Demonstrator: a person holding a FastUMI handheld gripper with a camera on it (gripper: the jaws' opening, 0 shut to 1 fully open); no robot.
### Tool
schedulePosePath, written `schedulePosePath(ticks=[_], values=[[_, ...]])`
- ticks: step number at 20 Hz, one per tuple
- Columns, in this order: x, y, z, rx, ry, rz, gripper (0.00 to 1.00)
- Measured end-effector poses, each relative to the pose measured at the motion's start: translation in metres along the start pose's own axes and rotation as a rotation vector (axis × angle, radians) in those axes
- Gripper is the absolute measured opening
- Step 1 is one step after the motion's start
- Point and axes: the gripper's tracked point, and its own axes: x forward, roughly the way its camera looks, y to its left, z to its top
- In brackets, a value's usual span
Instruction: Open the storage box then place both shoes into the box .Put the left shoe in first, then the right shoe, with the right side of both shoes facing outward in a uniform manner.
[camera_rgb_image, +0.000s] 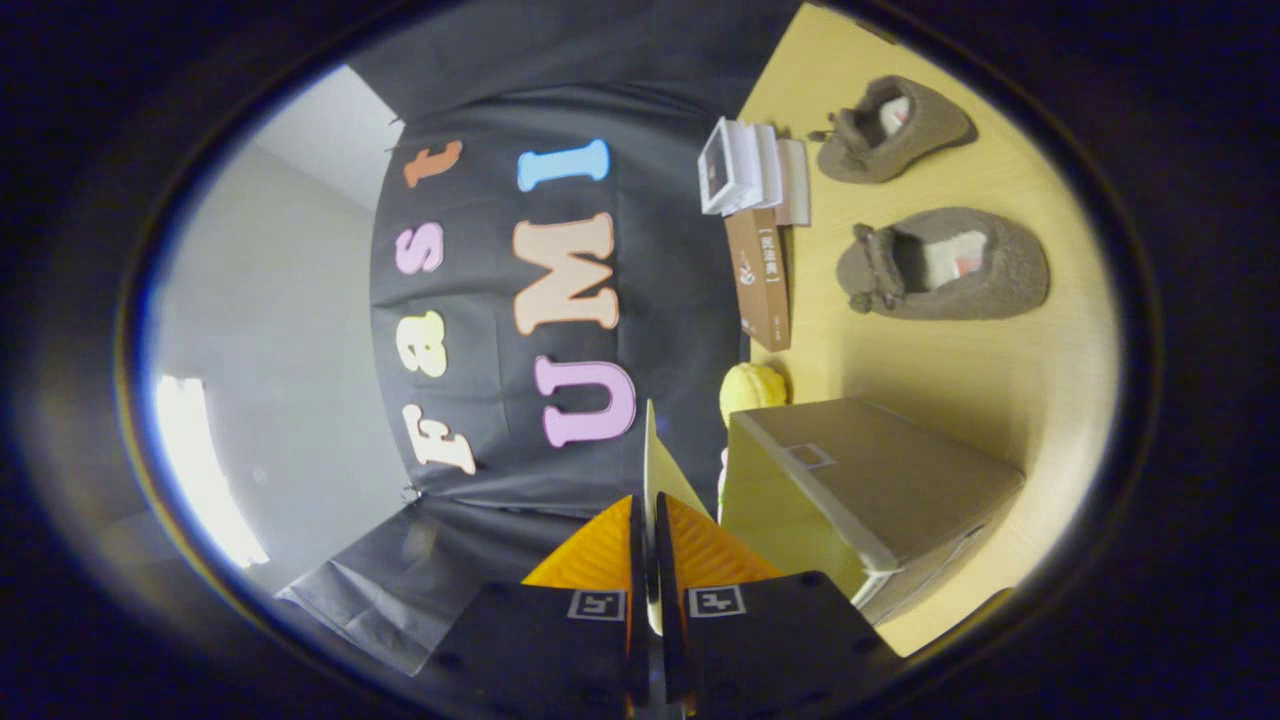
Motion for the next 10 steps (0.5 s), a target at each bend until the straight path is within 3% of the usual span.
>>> schedulePosePath(ticks=[10], values=[[0.004,0.080,-0.086,-0.313,0.102,0.060,0.10]])
